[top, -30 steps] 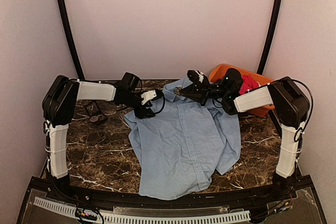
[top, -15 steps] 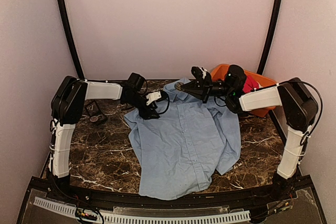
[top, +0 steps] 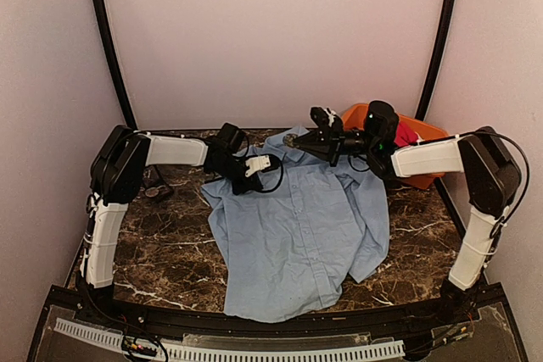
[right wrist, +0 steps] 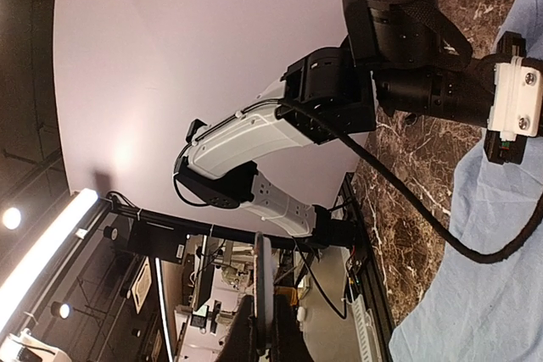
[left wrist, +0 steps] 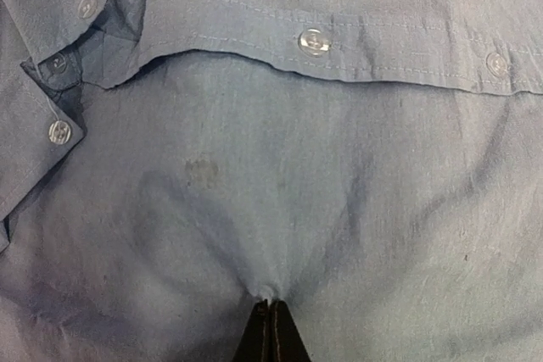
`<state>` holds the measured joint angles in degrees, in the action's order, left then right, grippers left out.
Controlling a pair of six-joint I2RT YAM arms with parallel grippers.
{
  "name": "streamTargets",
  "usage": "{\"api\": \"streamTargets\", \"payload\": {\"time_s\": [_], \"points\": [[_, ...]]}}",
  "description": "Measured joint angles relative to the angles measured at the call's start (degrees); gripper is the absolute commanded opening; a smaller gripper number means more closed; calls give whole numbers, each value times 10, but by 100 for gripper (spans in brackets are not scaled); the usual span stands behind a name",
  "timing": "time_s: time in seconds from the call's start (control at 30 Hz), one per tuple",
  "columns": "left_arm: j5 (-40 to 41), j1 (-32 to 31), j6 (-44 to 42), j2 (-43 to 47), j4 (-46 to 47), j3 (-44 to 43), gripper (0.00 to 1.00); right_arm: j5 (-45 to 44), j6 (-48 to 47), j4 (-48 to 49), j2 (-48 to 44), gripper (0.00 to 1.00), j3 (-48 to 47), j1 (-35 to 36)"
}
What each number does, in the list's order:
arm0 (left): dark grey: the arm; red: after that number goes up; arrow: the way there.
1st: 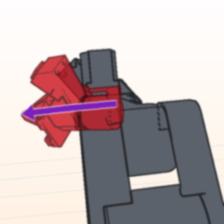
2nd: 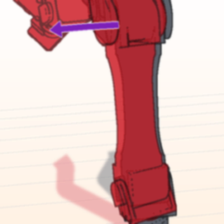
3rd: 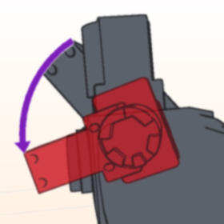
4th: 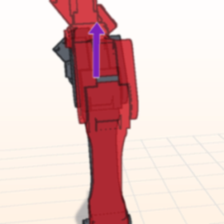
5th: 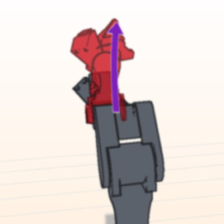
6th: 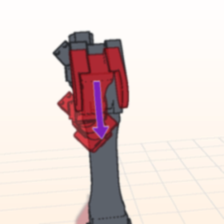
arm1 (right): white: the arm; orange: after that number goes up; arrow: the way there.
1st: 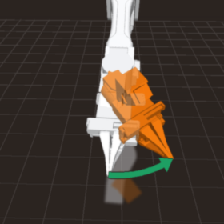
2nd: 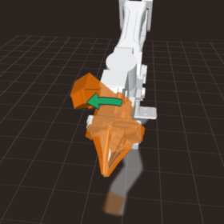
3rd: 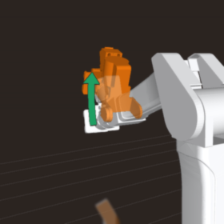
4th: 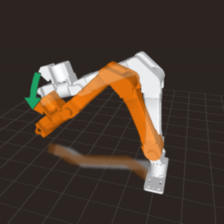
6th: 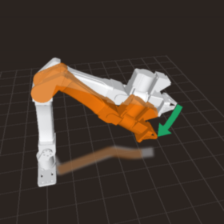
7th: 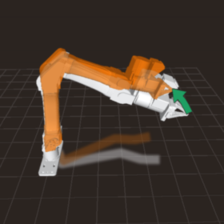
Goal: Pin the brooch onto the clothing
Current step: Pick up the flattened clothing from the center of the board, then cross the brooch on the flattened clothing.
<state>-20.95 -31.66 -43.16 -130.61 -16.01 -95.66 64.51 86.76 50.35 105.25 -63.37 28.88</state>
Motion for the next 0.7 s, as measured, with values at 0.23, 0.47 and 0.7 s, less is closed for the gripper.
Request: {"api": "streamTargets", "payload": {"time_s": [0.23,0.47,0.7], "points": [[-16,0,23,1,-4,0,1,25,-65,-76,-40,0,-9,-5],[-51,2,67,101,2,65,1,66,28,70,-43,0,34,-24],[-102,2,115,206,62,115,1,77,161,209,2,0,58,-23]]}}
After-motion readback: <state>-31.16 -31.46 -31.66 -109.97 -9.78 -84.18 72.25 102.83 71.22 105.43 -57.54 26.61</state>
